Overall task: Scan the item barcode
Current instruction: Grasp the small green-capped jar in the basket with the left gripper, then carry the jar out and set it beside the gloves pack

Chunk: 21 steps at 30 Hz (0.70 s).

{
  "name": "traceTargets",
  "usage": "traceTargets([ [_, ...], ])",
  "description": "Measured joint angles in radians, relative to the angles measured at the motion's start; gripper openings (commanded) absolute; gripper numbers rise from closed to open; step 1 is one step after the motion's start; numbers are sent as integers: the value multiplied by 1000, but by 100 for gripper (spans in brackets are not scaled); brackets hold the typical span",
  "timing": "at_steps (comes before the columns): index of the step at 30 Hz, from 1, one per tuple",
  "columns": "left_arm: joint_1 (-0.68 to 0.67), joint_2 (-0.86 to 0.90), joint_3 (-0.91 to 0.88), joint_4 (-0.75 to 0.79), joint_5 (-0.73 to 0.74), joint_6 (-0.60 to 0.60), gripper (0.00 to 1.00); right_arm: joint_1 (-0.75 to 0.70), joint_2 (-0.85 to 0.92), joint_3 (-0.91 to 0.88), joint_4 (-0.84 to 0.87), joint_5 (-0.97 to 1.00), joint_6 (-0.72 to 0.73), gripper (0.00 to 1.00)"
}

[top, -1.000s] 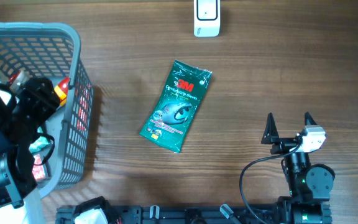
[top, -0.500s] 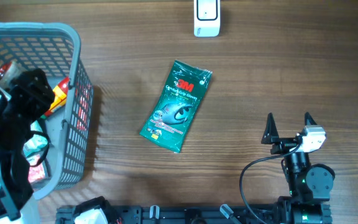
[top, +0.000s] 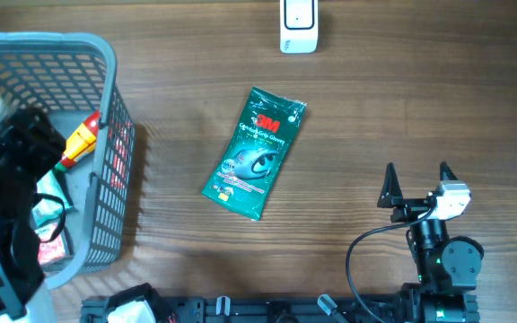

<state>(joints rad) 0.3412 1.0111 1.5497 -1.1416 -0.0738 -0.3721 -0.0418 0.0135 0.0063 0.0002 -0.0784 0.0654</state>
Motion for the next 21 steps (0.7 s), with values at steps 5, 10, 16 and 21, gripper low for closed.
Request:
traceTargets([
  [5, 0, 72, 1, -36, -27, -12, 60, 0, 0, 0, 0, 0, 0, 100],
  [10, 0, 103, 0, 42, 38, -19, 59, 0, 0, 0, 0, 0, 0, 100],
  [16, -51, 85, 1, 151, 274, -35, 59, 0, 0, 0, 0, 0, 0, 100],
  [21, -262, 111, 2, 156, 382, -52, 59, 0, 0, 0, 0, 0, 0, 100],
])
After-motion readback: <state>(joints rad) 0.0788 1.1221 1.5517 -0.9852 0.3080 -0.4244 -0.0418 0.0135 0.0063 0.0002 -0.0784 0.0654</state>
